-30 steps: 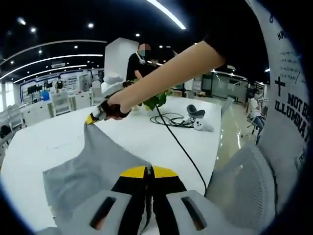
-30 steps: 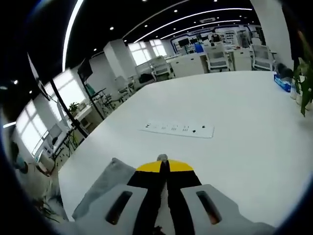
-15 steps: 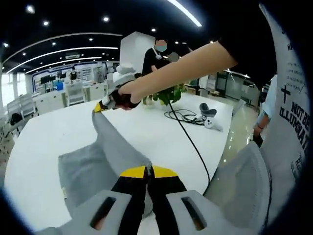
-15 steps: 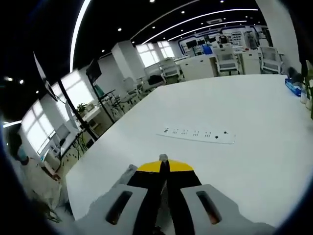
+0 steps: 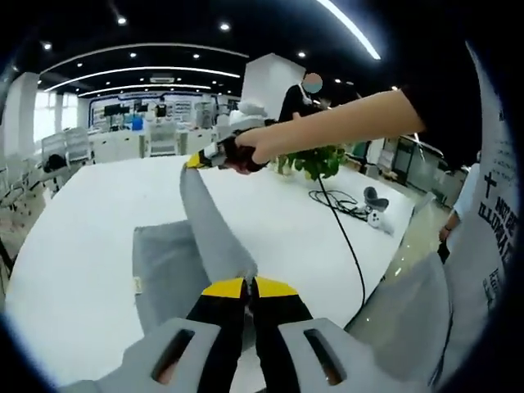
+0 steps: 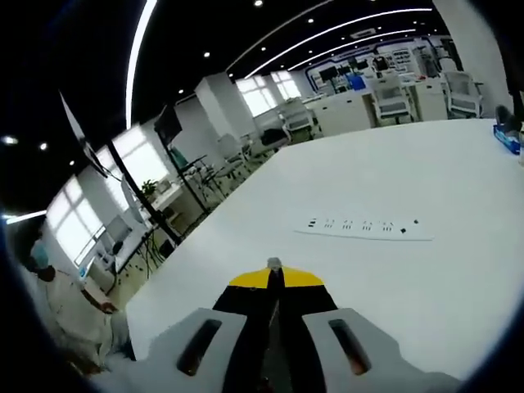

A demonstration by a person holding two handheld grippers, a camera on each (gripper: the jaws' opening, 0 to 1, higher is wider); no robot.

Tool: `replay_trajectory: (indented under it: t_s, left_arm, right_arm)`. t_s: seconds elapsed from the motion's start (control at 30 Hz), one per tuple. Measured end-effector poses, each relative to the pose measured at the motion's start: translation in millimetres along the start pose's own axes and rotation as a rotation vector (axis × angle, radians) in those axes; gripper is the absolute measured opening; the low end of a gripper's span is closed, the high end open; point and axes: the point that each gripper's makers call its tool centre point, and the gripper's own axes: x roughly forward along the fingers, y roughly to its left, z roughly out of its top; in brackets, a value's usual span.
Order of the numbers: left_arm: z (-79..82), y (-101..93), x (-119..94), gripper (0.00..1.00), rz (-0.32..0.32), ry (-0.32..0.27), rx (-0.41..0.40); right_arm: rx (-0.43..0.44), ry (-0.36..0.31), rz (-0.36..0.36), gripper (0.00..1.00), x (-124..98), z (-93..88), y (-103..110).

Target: Fold the towel on the table until its edges align and the towel forms a compact rectangular stack.

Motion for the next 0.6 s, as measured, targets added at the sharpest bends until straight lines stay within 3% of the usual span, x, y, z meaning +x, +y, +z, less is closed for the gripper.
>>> replay_trajectory:
  t_s: [0.13,0.3,0.5,0.6]
  left_arm:
    - [-6.9,12.6,-6.3,0.03,0.040,-0.018,-0.087]
    - [-33.4,35.3,-13.4,0.03,0.137,0.026,-0.242]
    - [-48.9,49.7,-16.0,0.03,0.191,0.023,-0.299]
    - [-55.5,57.1,-15.3,0.03,0.193,-0.007,-0.407]
  right_arm:
    - [-0.019,0.009,0.012,0.00,12.0,-4.6,12.1]
    - [-0.060,0.051,0.012,0.00,30.1,-19.7,20.8]
    - [-0.074,0.076,0.013,0.00,53.4,-32.1,31.6]
    - [-0.086,0.082,0.013,0.00,61.8,-35.8,35.7]
